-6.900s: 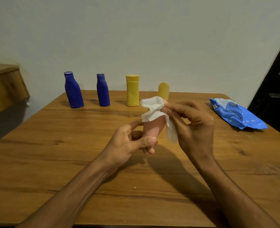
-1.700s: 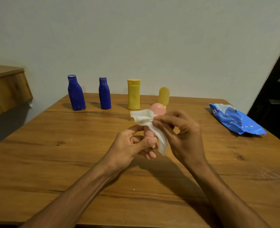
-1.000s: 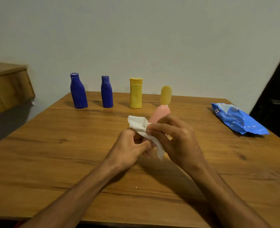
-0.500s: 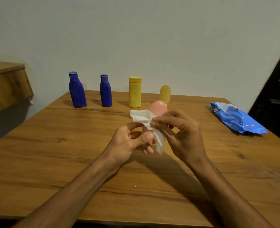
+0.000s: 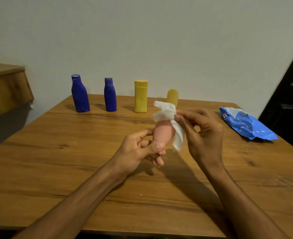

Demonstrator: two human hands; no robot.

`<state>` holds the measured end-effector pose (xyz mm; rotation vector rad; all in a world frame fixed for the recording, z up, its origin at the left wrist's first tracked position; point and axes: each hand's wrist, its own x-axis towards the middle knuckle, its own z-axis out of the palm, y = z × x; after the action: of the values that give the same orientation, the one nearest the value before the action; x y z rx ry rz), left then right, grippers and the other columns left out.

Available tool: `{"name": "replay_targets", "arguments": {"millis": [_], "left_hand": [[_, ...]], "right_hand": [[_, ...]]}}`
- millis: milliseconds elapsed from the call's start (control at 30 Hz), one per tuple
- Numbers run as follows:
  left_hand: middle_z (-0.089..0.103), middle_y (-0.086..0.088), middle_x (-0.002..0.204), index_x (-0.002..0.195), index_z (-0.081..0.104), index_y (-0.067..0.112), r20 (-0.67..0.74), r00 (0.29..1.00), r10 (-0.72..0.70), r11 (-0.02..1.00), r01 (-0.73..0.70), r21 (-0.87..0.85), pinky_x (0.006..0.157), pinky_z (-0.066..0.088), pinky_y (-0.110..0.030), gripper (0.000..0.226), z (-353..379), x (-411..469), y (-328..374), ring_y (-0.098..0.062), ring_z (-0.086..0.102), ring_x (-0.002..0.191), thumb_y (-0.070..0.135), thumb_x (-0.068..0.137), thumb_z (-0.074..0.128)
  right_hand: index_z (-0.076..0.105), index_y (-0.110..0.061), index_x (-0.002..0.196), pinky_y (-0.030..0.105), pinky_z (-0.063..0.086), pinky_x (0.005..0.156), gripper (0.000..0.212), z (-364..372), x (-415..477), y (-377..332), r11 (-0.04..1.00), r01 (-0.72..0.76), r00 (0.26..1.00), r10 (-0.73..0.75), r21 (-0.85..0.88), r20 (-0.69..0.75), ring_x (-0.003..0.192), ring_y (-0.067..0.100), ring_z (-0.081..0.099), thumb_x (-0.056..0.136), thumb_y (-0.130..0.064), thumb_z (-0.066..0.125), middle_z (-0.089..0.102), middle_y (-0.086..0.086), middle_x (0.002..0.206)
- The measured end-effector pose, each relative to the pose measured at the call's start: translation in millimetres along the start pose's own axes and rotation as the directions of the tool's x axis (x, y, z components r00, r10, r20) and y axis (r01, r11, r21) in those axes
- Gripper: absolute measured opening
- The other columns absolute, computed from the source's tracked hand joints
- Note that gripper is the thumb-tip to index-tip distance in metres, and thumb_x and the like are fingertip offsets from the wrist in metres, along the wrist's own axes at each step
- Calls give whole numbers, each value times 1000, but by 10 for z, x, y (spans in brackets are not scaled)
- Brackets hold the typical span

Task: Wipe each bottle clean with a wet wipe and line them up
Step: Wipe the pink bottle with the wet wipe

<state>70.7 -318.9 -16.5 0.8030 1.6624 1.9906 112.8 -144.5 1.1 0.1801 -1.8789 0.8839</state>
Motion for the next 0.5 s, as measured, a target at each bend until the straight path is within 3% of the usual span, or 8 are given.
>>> {"name": "replay_targets", "arguments": {"millis": [100, 267, 433, 500], "left_hand": [[72, -22, 92, 128, 51, 12, 24, 1000, -17, 997, 15, 77, 63, 55, -34, 52, -9, -18, -19, -27, 66, 68, 15, 80, 70], [70, -27, 91, 122, 55, 17, -52, 998, 40, 998, -37, 54, 61, 54, -35, 48, -8, 6, -3, -27, 66, 64, 19, 76, 69], [73, -20, 90, 130, 51, 10, -21, 999, 26, 996, -24, 88, 62, 54, -35, 56, -3, 8, -47, -27, 67, 66, 18, 77, 70], [73, -18, 89, 132, 49, 10, -26, 999, 32, 994, -29, 106, 62, 55, -34, 59, -1, 7, -52, -26, 67, 66, 19, 77, 70]], "right_hand": [[74, -8, 103, 10, 41, 65, 17, -11, 14, 19, 1000, -15, 999, 14, -17, -45, 79, 6, 58, 86, -13, 71, 66, 2, 89], [73, -7, 104, 5, 40, 69, 23, 27, -12, 14, 999, 42, 984, -40, -8, 175, 85, -2, 56, 85, -18, 68, 66, 4, 96], [72, -7, 105, 6, 40, 67, 20, 7, 3, 16, 998, 27, 1000, -27, -62, -3, 82, -3, 55, 86, -11, 69, 65, 3, 93], [71, -7, 106, 6, 40, 67, 20, 16, -7, 19, 998, 26, 999, -24, -62, 23, 84, -3, 54, 86, -10, 68, 64, 3, 95]]}}
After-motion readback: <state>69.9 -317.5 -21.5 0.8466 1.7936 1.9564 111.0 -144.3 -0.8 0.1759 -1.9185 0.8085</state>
